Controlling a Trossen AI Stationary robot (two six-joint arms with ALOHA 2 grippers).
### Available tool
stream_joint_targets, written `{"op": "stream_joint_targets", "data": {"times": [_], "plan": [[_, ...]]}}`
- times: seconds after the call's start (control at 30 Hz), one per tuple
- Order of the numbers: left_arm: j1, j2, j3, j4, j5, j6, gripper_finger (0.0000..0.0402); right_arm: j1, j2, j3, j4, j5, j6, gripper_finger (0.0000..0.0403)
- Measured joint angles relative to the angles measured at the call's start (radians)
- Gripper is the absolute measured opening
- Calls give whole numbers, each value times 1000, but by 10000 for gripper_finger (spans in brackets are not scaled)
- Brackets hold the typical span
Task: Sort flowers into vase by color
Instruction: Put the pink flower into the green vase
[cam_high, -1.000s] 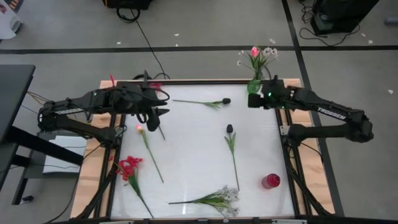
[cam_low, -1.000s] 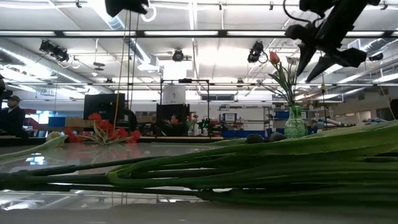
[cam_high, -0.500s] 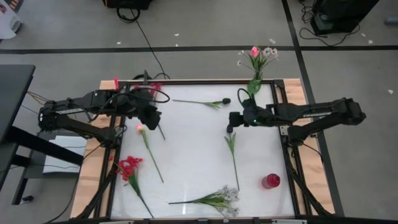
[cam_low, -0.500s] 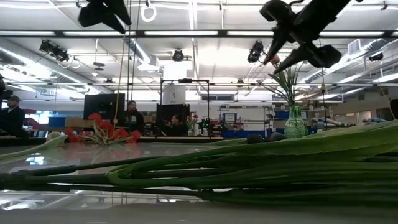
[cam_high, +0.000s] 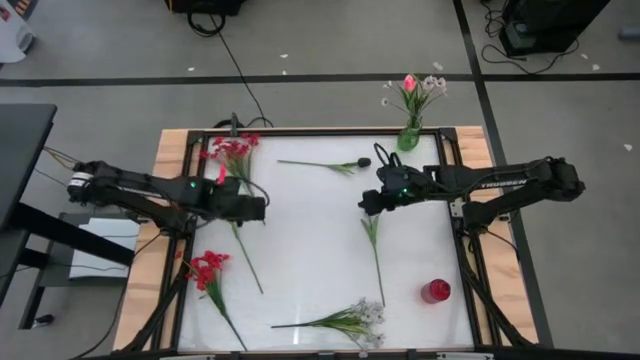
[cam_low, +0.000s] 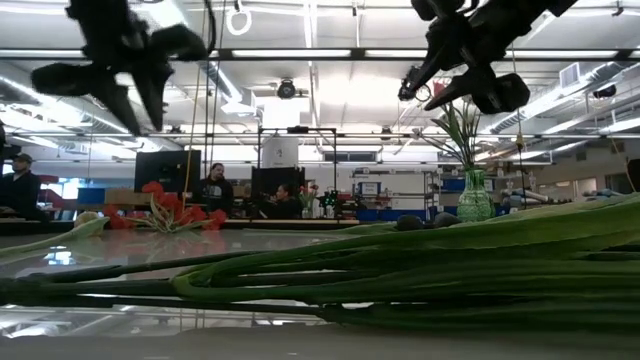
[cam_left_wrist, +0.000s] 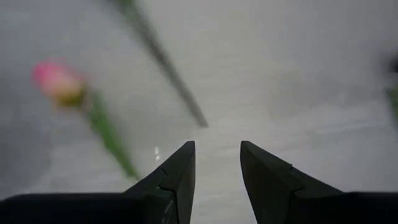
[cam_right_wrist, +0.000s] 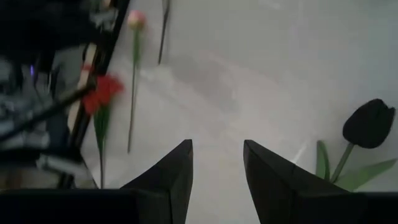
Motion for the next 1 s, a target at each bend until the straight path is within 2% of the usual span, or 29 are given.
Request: {"op": "stream_joint_targets", "data": {"times": [0.17, 0.33, 0.5, 0.7, 1.0], "plan": [[-32, 42, -89, 2, 47, -196, 141, -22, 1, 0, -1, -22, -95, 150], [-51, 95, -132, 2, 75, -317, 142, -66, 1, 0, -2, -65, -177, 150], [-49, 159, -154, 0, 79, -345, 142, -83, 1, 0, -8, -100, -252, 150], [-46, 231, -210, 18, 166, -375, 142, -83, 1, 0, -28, -102, -300, 150], [-45, 242, -285, 171, 173, -405, 141, -78, 1, 0, -41, -135, -302, 150]]}}
